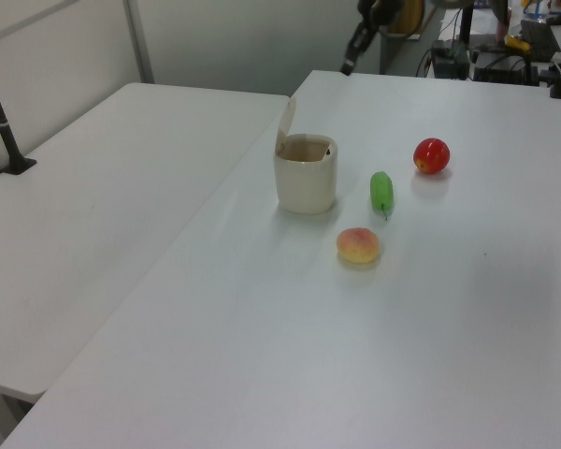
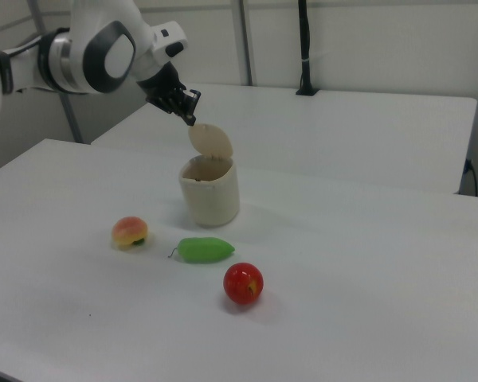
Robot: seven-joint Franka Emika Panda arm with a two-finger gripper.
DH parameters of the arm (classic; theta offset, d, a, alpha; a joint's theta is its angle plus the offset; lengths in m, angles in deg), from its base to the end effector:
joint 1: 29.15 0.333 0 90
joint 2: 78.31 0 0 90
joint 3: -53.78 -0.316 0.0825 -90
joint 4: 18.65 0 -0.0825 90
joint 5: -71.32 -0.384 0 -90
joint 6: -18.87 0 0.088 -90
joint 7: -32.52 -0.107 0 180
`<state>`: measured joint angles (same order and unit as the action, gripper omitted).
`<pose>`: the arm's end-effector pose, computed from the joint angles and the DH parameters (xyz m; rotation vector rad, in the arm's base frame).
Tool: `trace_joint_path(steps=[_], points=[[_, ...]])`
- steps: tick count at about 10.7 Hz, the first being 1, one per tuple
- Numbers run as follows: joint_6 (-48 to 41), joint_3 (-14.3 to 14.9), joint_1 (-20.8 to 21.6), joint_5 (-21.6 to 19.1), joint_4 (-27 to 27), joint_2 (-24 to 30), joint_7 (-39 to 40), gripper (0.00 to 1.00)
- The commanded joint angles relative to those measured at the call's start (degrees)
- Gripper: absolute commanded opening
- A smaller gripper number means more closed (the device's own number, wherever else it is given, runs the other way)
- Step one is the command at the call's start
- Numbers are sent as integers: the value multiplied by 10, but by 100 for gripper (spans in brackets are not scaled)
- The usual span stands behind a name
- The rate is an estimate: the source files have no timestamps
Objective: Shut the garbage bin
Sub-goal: 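Move the gripper over the open lid of the cream bin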
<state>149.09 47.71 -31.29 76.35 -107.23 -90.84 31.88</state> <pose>0.6695 0.0364 0.5806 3.0004 0.1324 0.7847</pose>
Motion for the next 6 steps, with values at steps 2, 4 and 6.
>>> trace_joint_path(steps=[2, 4, 6], points=[[204, 2, 4, -6, 10, -66, -38, 0], [282, 2, 5, -9, 10, -89, -40, 0], [345, 2, 5, -11, 9, -109, -40, 0]])
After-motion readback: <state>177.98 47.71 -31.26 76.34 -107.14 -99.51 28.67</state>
